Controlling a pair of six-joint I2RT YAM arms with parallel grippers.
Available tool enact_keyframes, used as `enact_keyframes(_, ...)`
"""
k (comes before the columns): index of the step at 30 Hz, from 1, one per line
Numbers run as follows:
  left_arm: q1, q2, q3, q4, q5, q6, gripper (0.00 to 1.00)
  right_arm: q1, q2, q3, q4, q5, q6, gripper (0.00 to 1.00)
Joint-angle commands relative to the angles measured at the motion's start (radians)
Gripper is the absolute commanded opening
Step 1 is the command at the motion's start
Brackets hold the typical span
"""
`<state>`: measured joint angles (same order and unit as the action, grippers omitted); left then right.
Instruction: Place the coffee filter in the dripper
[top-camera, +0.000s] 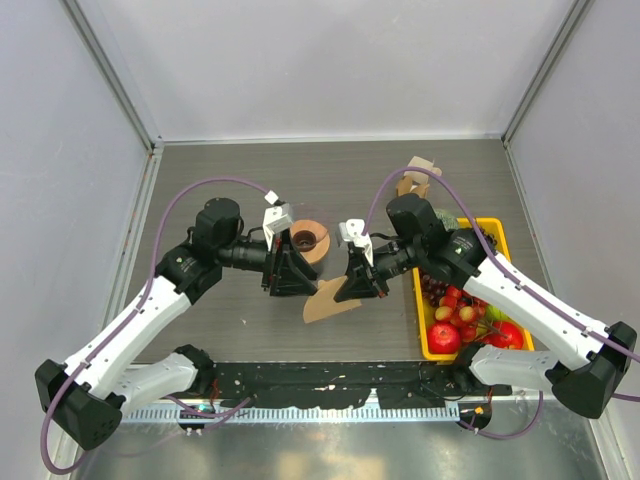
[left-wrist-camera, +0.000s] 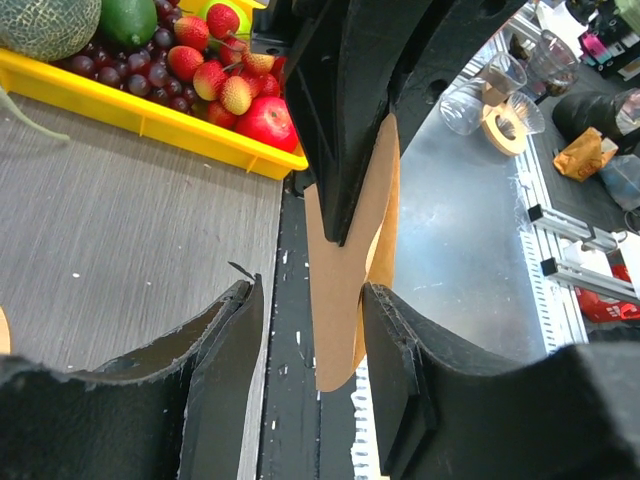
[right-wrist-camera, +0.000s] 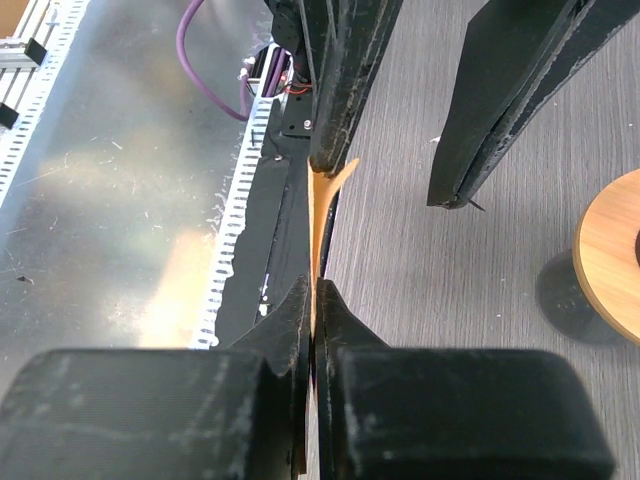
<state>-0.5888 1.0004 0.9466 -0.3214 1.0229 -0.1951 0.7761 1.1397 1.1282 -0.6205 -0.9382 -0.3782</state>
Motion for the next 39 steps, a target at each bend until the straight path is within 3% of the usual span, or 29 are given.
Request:
enact_keyframes(1,-0.002,-0.019,0.044,-0.015,-0.021,0.042,0.52,0.0,-0.001,0.007,0.027,-0.031,0.01,0.05)
enact_keyframes(5,-0.006,-0.016,0.05,-0.015,-0.011,0.045,0.61,0.0,0.002,0.008,0.027,-0.03,0.013,0.05)
enact_keyframes(12,-0.014,-0.016,0.063,-0.016,0.02,0.051,0.63,-0.001,0.018,0.005,0.03,-0.017,0.018,0.05)
enact_keyframes(18,-0.016,-0.016,0.069,-0.024,0.0,0.06,0.62,0.0,0.017,0.007,0.028,-0.045,0.013,0.05)
enact_keyframes(26,-0.019,-0.008,0.058,0.011,0.037,0.037,0.49,0.002,0.0,0.001,-0.001,-0.102,-0.045,0.05)
enact_keyframes(39,-0.017,0.003,0.055,0.074,0.069,-0.026,0.54,0.022,-0.005,0.001,-0.053,-0.071,-0.107,0.05)
